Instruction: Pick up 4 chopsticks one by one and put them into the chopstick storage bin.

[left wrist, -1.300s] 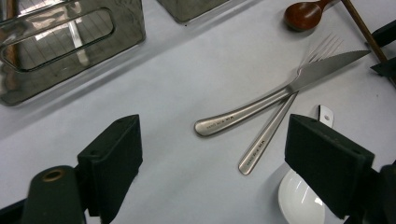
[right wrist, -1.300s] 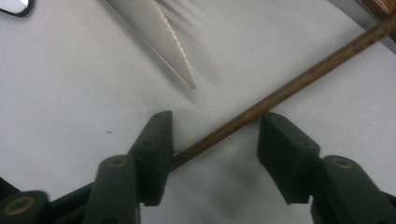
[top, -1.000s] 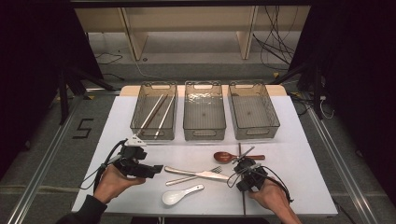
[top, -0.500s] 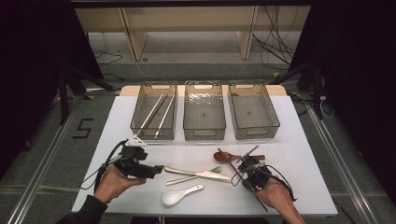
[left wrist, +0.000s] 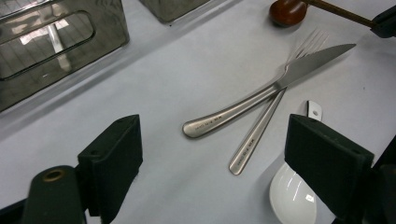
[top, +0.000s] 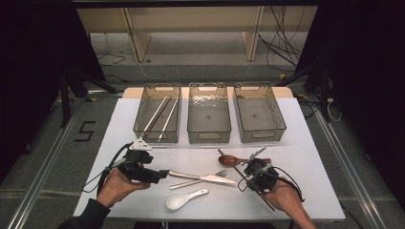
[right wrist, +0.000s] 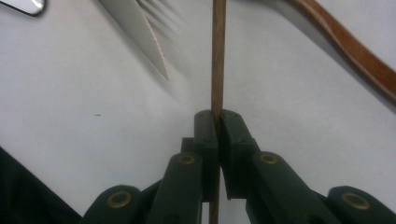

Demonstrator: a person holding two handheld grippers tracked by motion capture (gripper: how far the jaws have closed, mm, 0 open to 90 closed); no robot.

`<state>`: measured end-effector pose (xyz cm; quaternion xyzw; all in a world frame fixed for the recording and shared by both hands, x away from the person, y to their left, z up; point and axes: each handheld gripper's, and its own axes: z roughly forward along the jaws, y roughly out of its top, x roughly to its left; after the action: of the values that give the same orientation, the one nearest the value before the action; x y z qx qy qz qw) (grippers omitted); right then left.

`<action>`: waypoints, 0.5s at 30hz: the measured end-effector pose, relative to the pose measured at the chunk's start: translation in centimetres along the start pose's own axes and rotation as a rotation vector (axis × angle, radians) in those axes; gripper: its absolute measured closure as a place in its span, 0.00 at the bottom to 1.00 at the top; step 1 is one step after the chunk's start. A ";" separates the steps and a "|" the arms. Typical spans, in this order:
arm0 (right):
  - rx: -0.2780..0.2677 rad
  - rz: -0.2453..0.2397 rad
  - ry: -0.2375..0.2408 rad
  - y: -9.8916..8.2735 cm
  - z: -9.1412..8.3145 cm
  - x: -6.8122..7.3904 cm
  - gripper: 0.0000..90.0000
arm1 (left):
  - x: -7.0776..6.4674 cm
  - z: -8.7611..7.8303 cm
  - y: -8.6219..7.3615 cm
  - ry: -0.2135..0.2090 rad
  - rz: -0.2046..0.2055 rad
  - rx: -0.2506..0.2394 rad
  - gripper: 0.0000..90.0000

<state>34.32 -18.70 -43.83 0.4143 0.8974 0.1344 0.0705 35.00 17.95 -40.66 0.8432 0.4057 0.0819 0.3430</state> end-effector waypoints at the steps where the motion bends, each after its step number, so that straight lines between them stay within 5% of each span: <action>1: -0.008 -0.010 0.001 0.1 -0.2 0.1 0.96 | -0.1 0.0 0.0 -0.003 0.004 -0.002 0.21; 15: -0.079 -0.161 0.038 0.9 -2.3 2.2 0.96 | -1.0 0.1 1.0 -0.051 0.092 -0.002 0.20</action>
<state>33.06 -16.90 -41.40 0.3352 0.9229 0.1714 0.0804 35.01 16.68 -39.97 0.8625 0.3574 0.0765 0.3499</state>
